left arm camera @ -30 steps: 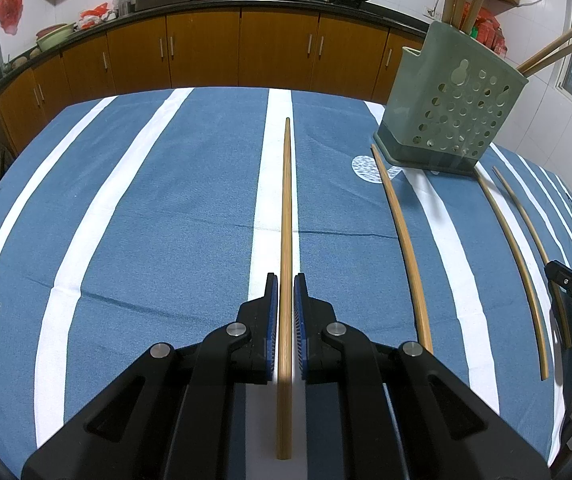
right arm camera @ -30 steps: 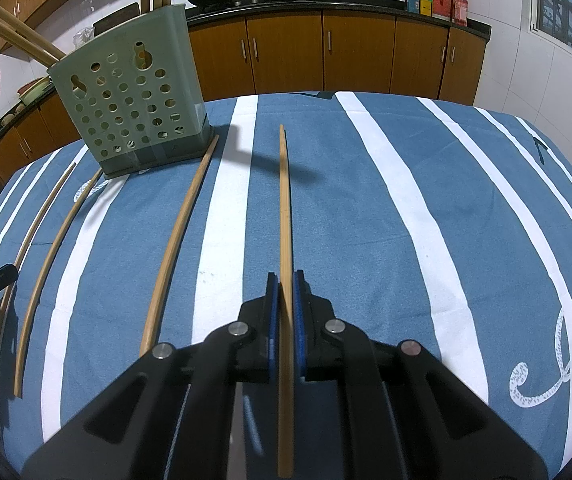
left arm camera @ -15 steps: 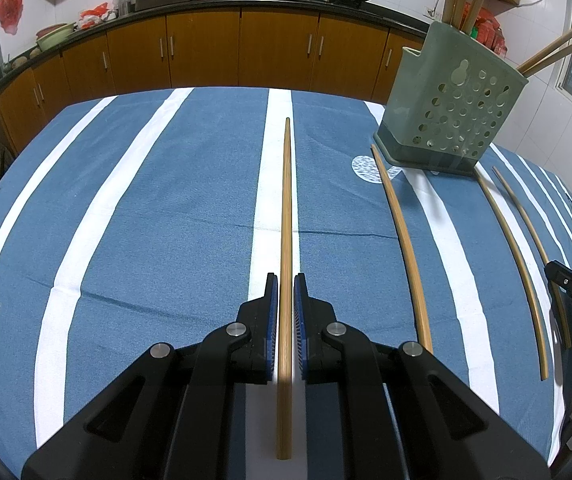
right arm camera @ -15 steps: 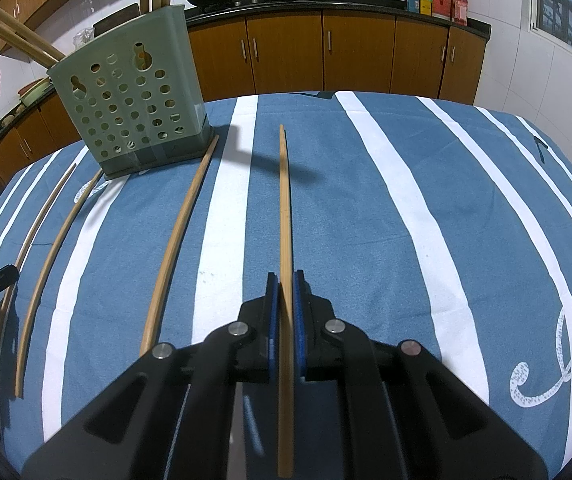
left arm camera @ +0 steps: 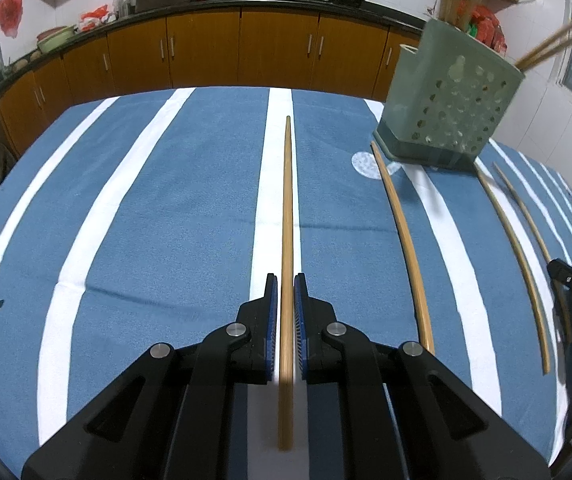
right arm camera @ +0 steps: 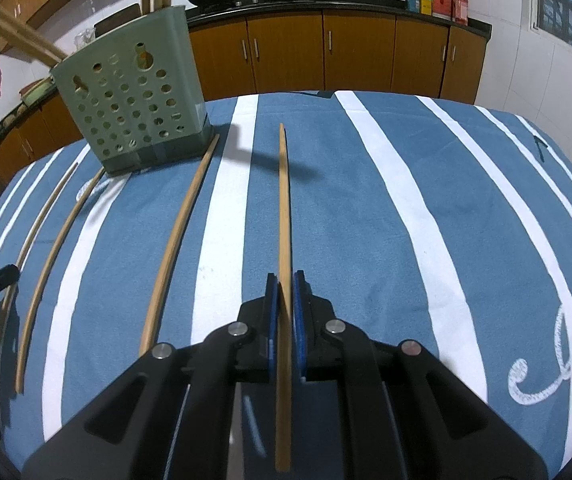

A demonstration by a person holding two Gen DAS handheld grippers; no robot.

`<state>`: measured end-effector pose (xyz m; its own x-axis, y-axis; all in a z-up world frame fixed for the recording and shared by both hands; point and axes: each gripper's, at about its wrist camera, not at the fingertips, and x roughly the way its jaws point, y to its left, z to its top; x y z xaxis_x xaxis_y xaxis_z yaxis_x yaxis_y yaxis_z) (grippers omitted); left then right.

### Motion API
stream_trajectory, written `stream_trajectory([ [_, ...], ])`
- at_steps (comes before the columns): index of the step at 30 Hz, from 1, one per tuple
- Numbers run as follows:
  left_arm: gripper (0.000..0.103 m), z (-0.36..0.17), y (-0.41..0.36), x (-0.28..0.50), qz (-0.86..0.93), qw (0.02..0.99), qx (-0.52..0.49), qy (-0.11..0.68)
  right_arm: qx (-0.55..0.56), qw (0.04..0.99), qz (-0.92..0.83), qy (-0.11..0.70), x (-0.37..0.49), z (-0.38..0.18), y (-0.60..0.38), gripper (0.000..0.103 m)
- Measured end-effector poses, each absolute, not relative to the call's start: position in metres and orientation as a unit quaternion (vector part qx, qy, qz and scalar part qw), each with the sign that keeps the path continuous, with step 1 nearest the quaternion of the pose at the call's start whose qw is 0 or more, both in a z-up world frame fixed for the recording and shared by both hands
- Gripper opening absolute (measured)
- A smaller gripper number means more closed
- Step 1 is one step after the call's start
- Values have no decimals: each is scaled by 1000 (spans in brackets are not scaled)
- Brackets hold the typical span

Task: Organize utensils
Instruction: 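Lift both chopsticks upright over the green holder and open both tools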

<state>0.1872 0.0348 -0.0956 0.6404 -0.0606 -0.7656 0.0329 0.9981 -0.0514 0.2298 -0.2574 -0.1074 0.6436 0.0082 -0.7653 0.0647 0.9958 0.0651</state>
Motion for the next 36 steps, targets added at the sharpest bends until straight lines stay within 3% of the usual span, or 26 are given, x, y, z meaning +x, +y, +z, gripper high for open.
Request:
stream_trajectory([
  [3,10,-96,36,180,-29,905,-21,424,48,906,-13,420,220,-108,-257,16],
  [5,9,-95,38,178,-32,905,-25,423,62,906,-14,419,219,-109,-260,8],
  [12,7,-86,40,174,-33,910,-16,413,71,918,-16,390,212,-88,-269,8],
  [24,7,21,47,165,-49,958,-33,281,81,964,-14,252,197,5,-278,8],
  [36,7,80,40,165,-104,965,-39,240,119,977,49,172,186,77,-277,7],
])
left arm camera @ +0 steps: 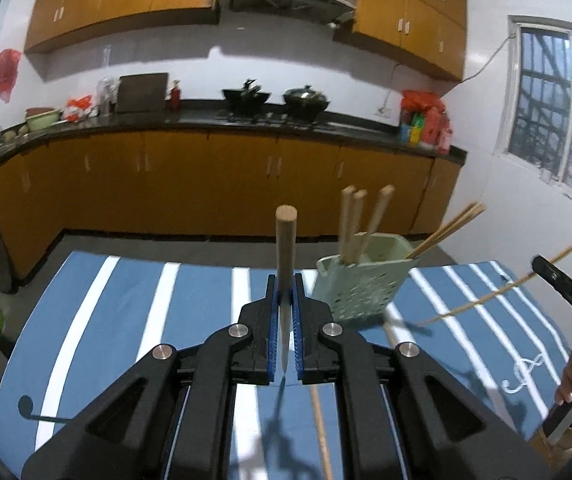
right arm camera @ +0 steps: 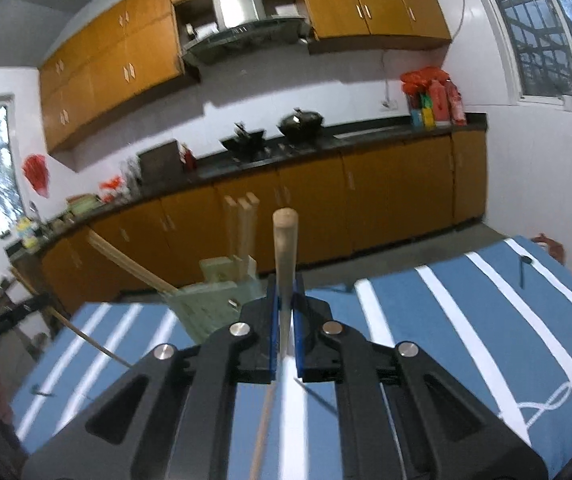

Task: Organize utensils
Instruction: 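Lift both chopsticks upright over the green holder and open both tools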

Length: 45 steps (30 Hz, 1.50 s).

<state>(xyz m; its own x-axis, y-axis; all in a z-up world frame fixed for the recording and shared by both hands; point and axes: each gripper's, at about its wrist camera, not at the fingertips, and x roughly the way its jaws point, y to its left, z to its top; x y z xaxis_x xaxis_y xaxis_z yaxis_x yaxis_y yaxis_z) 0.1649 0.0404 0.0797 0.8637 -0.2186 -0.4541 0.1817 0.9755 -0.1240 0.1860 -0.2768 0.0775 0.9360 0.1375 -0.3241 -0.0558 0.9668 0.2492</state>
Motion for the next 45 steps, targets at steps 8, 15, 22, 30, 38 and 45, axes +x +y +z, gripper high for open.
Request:
stream_trajectory([
  [8,7,119,11,155,-156,969,-42,184,141,977,102,126,184,123,-266,7],
  [15,7,150,-9,172,-154,979,-67,117,127,982,97,98,201,144,-251,7],
  [22,7,149,-29,198,-118,988,-60,75,103,984,86,119,237,144,-237,7],
  [30,7,119,-43,225,-111,988,-48,98,91,979,83,163,269,125,-228,7],
  [38,39,117,-32,218,-103,986,-59,119,85,981,73,161,266,124,-223,20],
  [45,41,133,-18,201,-99,987,-70,107,92,984,63,136,235,130,-238,20],
])
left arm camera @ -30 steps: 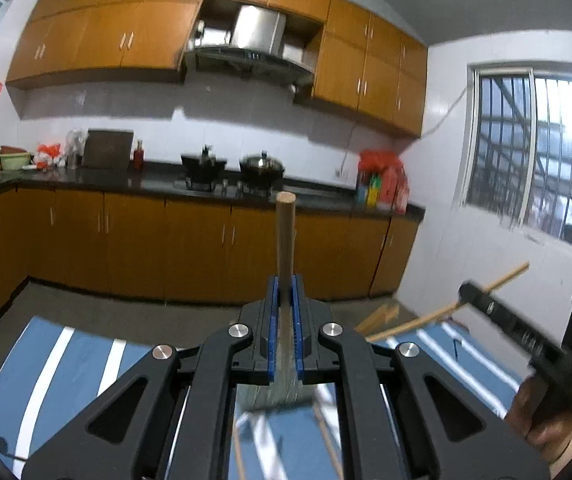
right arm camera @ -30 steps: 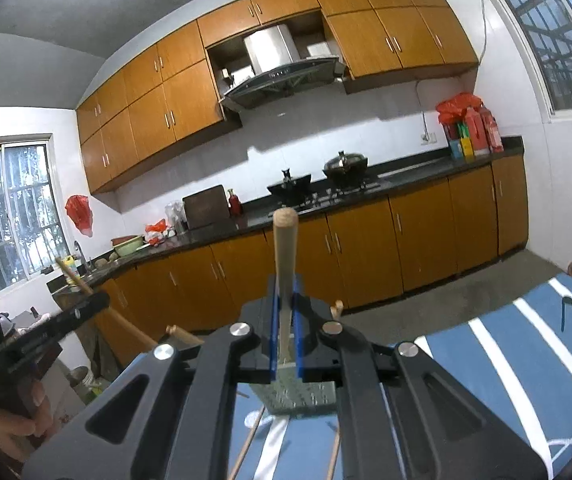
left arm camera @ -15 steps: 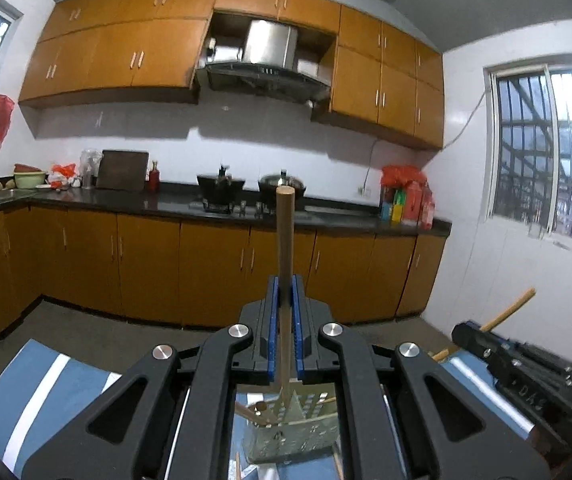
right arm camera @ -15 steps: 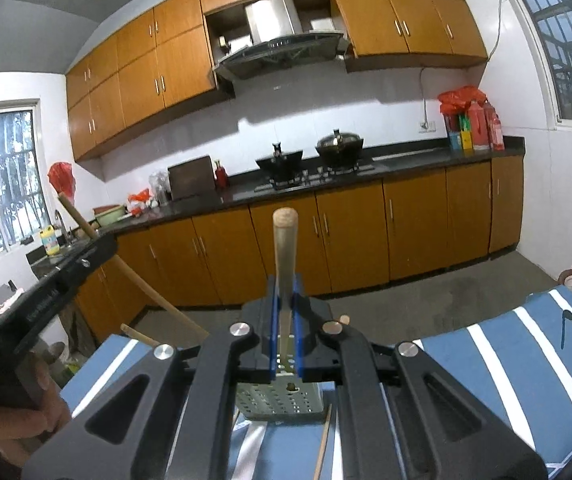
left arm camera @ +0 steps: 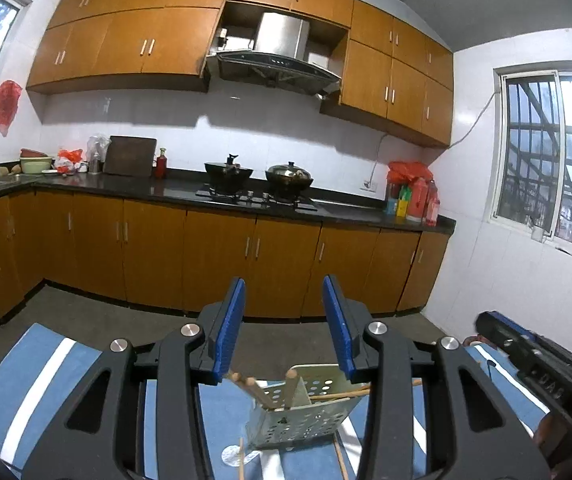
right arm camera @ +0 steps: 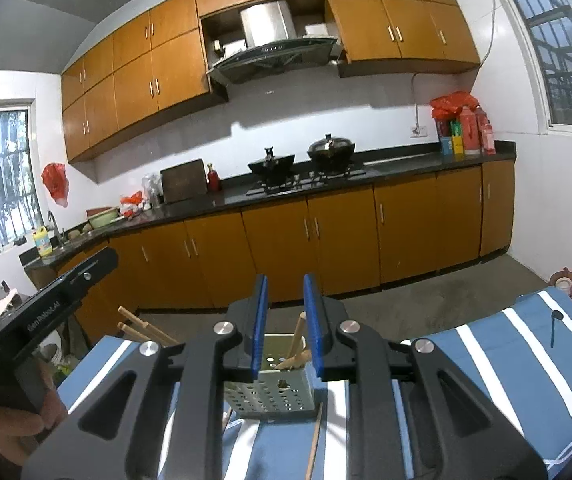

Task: Organize utensils
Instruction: 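Lift both chopsticks upright over the green holder and open both tools, then close the left tool on a chopstick while the right tool grasps the last one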

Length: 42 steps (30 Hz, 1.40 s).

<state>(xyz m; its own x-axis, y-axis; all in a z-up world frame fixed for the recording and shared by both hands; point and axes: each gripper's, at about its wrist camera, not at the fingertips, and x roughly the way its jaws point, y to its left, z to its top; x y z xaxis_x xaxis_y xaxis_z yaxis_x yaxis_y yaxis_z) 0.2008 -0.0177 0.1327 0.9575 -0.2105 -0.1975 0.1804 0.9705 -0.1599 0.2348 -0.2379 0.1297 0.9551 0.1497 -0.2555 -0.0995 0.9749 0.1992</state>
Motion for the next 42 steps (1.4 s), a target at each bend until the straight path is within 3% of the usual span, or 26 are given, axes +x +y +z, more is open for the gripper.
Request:
stream_trajectory([
  [7,41,117,18,170,-76,984,-84,136,100,982,31,159,201,94,-260,20],
  [20,41,-26,42,171,-49,937,-99,331,80,901,81,418,222,-87,-208,22],
  [23,41,-47,33,171,-62,927,-91,357,72,895,76,433,223,-101,-202,21],
  [26,41,-59,19,172,-73,921,-76,375,59,897,59,435,223,-104,-205,9],
  [34,41,-86,-9,175,-85,907,-35,411,90,898,22,430,222,-104,-238,8],
  [36,35,-94,-15,178,-81,905,-24,418,90,898,22,430,223,-103,-239,8],
  [40,11,-99,-21,181,-68,903,-5,423,85,899,23,429,224,-104,-238,8],
  [42,8,-98,-18,183,-65,903,-6,424,83,899,24,429,229,-105,-236,8],
])
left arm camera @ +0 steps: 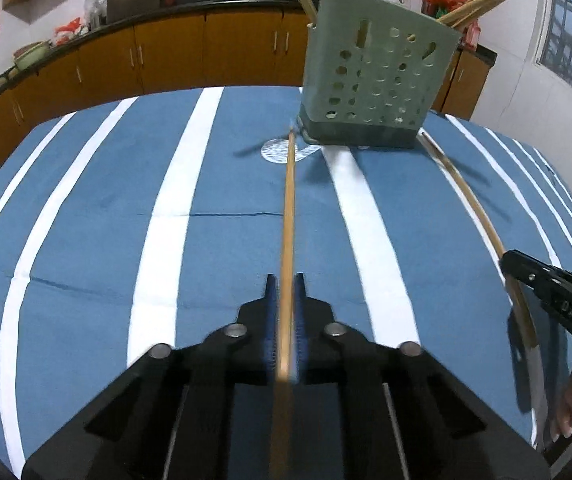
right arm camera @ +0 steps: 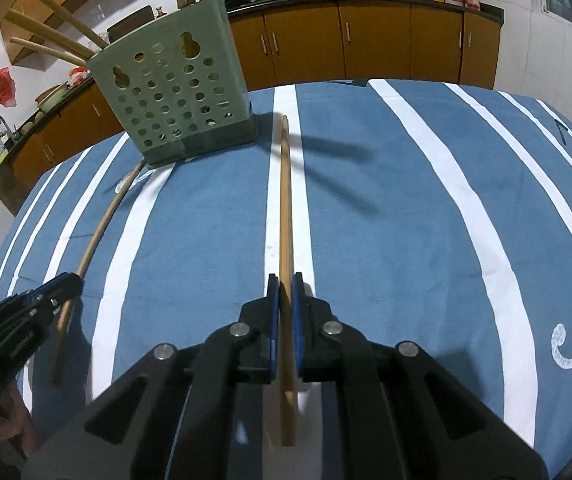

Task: Organize utensils
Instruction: 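Close the left tool on a chopstick while the right tool grasps the last one, then hold both grasped chopsticks still against the cloth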

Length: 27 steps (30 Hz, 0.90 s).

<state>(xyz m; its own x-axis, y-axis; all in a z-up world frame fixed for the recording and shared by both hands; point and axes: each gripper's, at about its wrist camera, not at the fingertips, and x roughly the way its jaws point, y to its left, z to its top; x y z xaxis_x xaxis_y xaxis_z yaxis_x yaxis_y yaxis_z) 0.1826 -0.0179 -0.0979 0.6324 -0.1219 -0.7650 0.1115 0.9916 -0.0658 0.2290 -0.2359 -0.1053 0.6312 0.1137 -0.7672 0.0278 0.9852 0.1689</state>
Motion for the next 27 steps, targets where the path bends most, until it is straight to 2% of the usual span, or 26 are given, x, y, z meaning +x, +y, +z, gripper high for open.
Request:
stream_trajectory([
  [12,8,-95,44,212,-8,907,-29,421,34,905,0,424,251,-106,-239,9],
  [27,10,-98,44,218,-11,906,-37,421,48,906,6,421,252,-108,-242,9],
])
